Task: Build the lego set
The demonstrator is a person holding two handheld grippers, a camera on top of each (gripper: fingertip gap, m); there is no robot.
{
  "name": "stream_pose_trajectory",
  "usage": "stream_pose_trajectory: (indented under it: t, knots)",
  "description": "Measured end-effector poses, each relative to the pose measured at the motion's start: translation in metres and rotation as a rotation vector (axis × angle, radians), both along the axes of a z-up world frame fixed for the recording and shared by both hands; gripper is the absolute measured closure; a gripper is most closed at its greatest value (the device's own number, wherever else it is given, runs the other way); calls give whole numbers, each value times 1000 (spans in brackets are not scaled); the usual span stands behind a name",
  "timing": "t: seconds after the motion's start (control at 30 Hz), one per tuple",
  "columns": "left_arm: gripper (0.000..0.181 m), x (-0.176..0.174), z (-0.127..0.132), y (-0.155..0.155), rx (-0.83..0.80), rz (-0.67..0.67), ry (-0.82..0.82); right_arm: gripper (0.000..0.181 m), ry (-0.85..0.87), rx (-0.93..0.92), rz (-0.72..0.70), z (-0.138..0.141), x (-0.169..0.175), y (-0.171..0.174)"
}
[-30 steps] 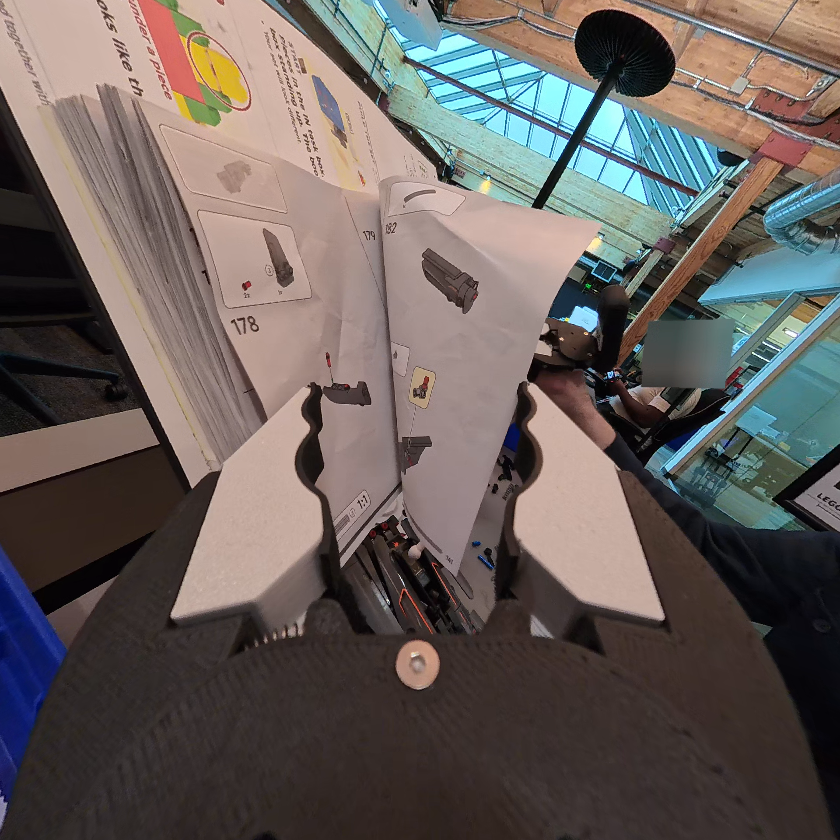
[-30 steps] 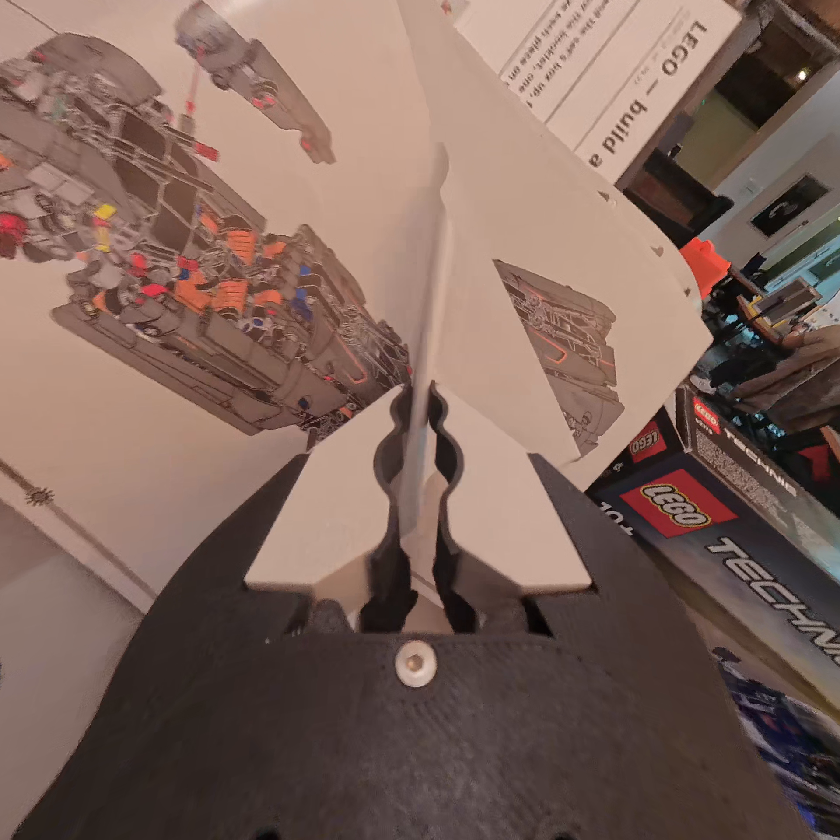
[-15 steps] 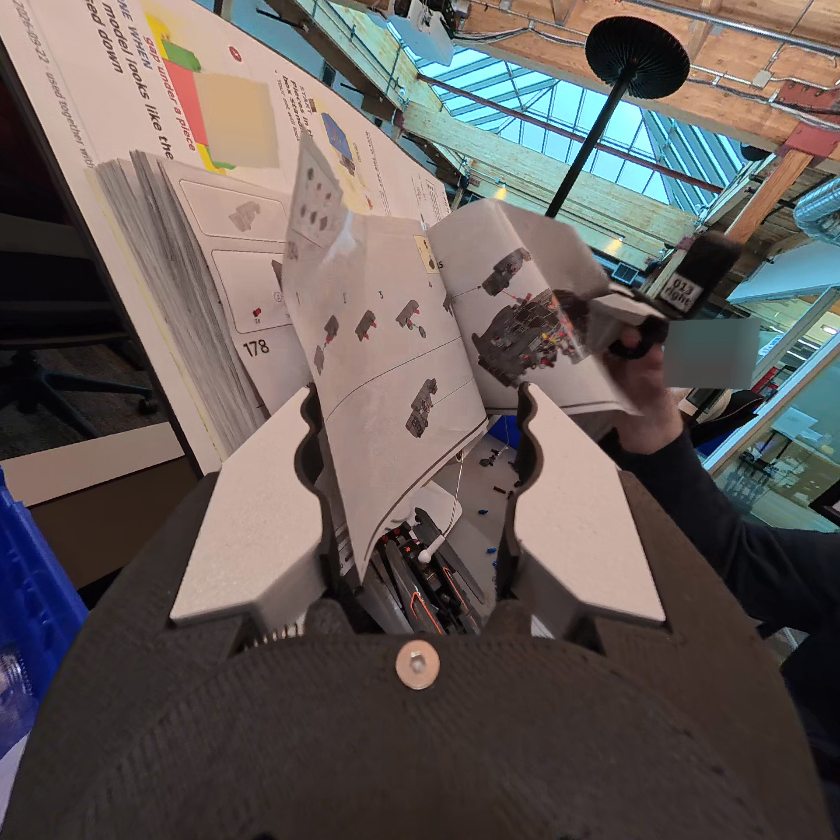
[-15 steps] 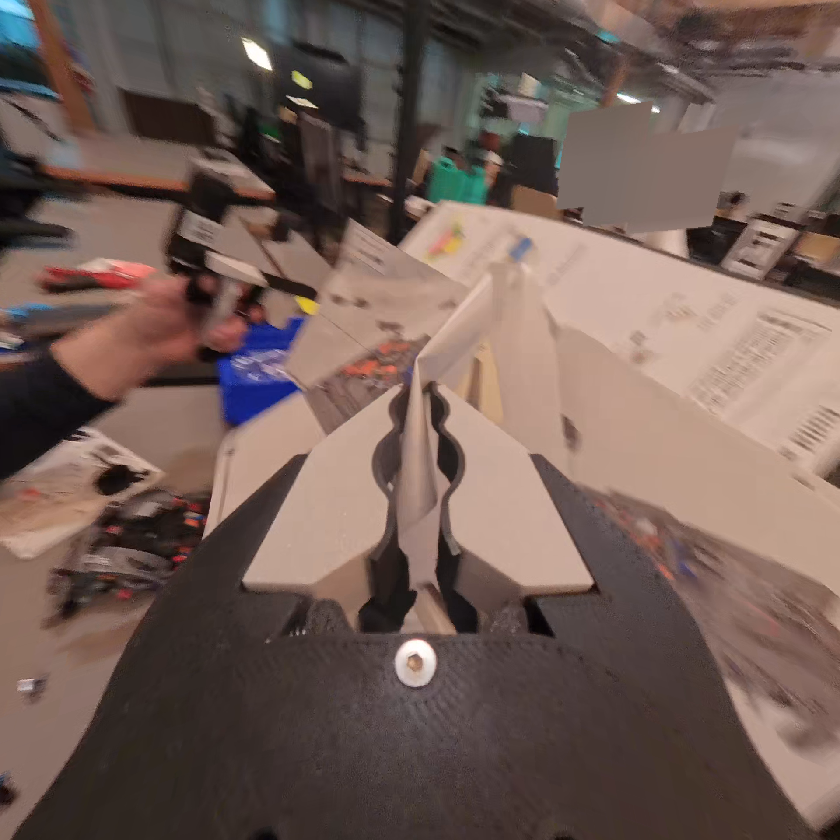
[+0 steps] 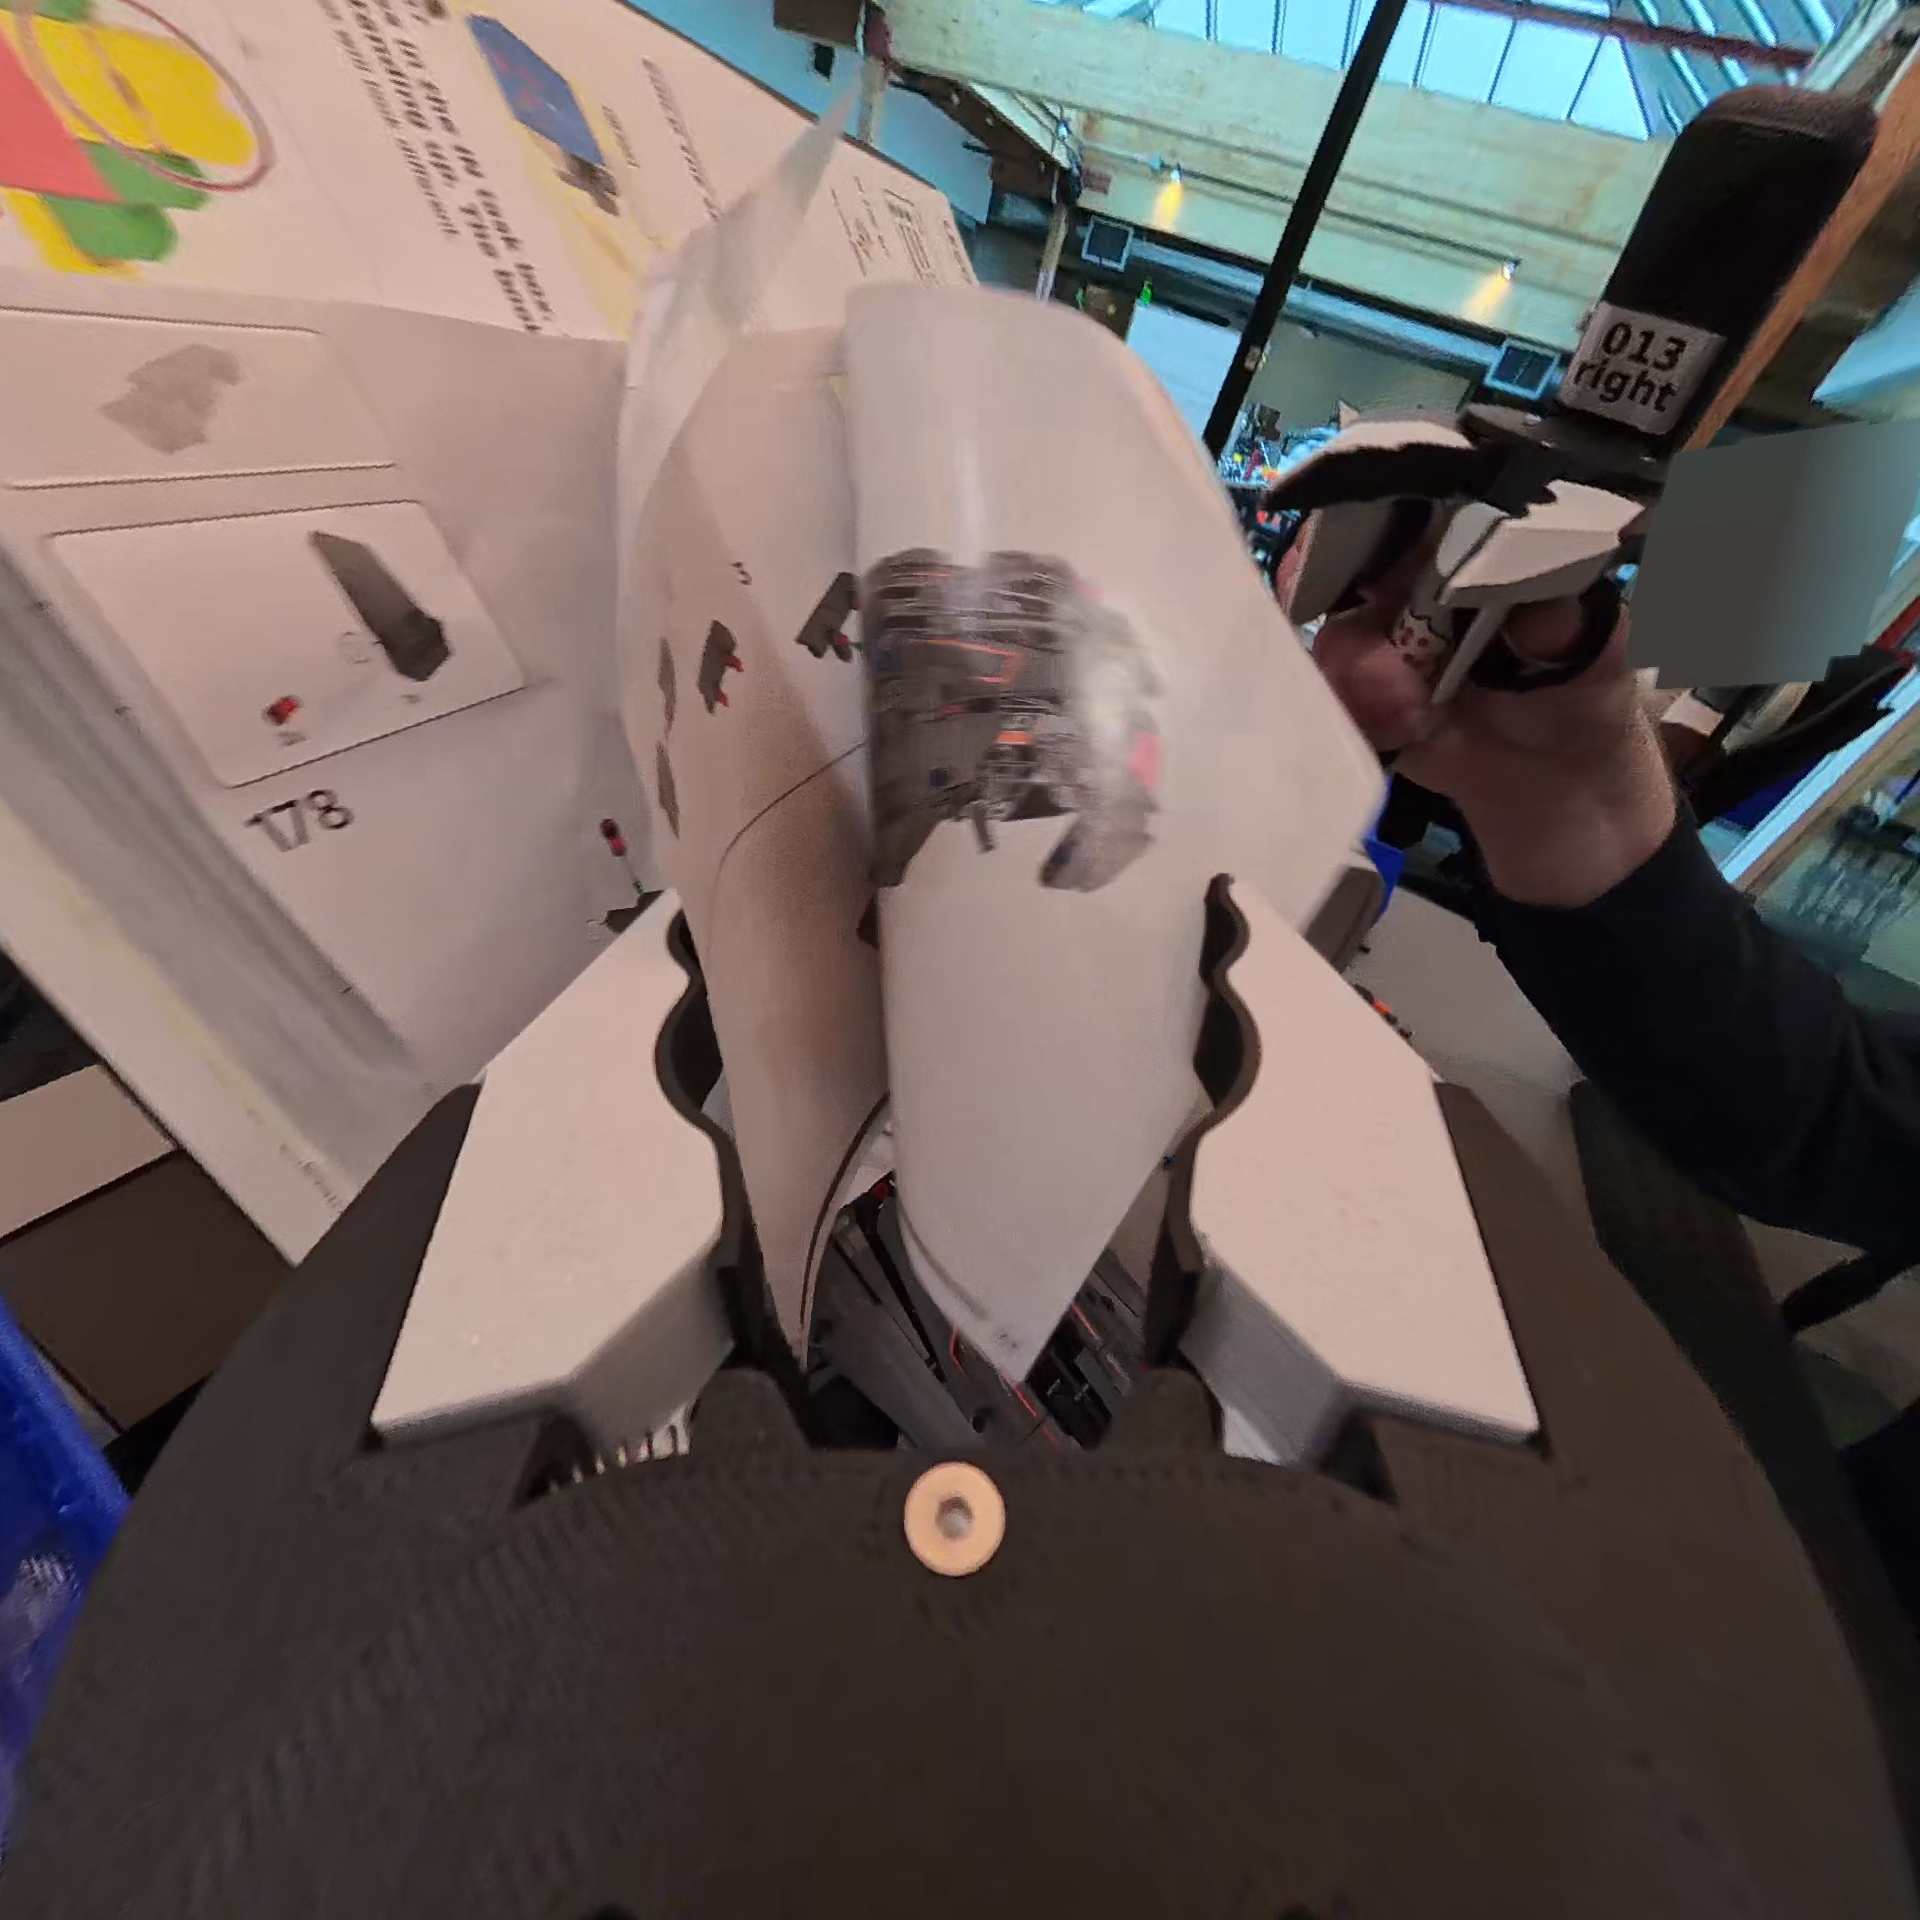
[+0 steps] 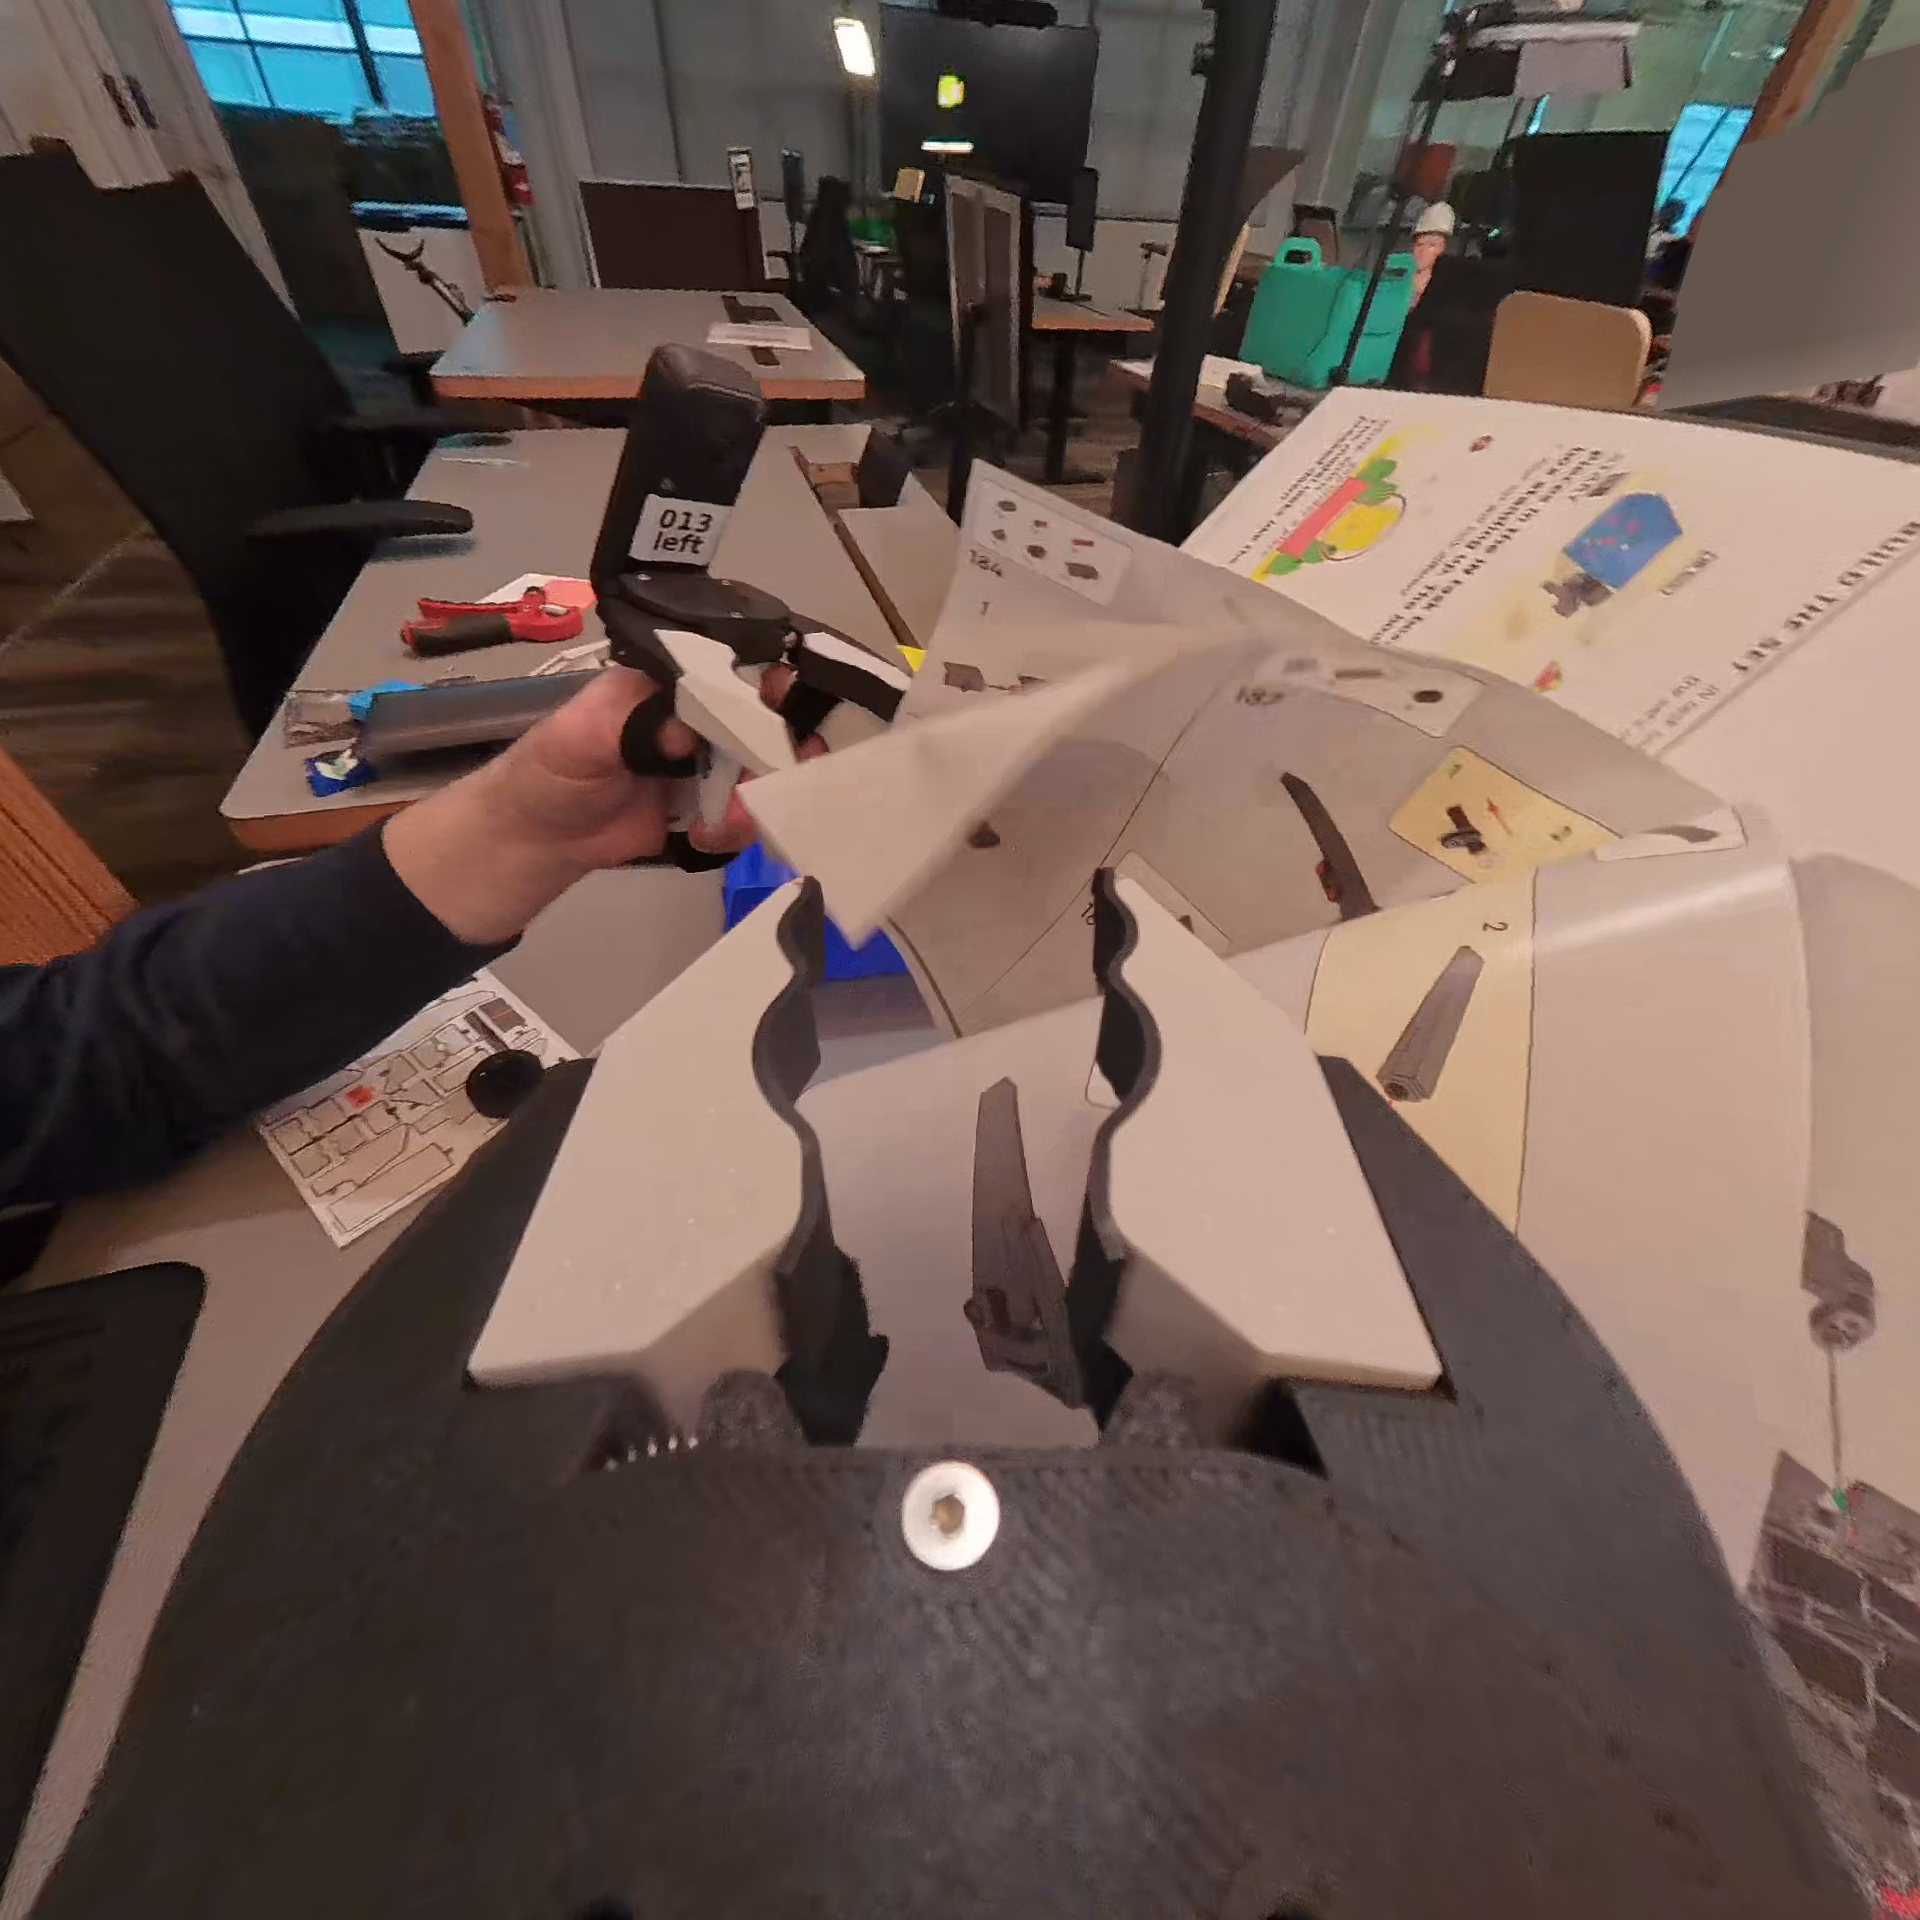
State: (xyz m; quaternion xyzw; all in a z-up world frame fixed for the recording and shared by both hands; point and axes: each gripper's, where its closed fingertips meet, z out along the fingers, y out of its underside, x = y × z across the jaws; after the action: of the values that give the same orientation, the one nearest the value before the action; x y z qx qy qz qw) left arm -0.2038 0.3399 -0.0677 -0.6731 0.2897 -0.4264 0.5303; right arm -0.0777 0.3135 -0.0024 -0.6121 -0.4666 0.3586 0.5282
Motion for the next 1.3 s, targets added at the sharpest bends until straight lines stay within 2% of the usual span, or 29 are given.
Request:
stream_pose_trajectory:
  t: [0.1,0.17,0.23,0.33,0.43,0.5,0.73,0.87,0.93,1.0,1.07,1.13,1.3]
  knots:
    - [87,3,5,-4,14,-7,-9,132,4,71,-173,-1,33,20]
    - [87,-2,9,-1,39,35,-1,117,-72,133,-352,-12,69,42]
    - [90,-4,15,-3,65,41,-11,95,-124,126,-470,-26,99,56]
    - [90,-2,18,-5,72,40,-12,88,-137,115,-524,-39,122,60]
    - [90,2,18,-6,73,35,-4,77,-148,122,-497,-47,121,56]
    - [90,3,15,-6,73,39,10,79,-172,134,-500,-55,120,60]
    - [90,-3,14,-2,62,51,3,87,-310,118,-643,-101,148,91]
    - [90,-6,15,-2,63,54,-4,99,-294,151,-657,-99,153,94]
    - [90,-6,16,-2,65,53,-3,113,-299,162,-661,-98,155,95]
    - [90,-5,15,-2,65,53,-2,116,-309,178,-670,-98,156,97]
    - [90,-4,14,-2,62,51,2,125,-300,241,-699,-88,159,95]
    - [90,-4,14,-2,63,51,8,119,-255,251,-747,-76,168,97]
    - [90,-7,14,-1,61,55,3,107,-259,168,-754,-89,180,110]
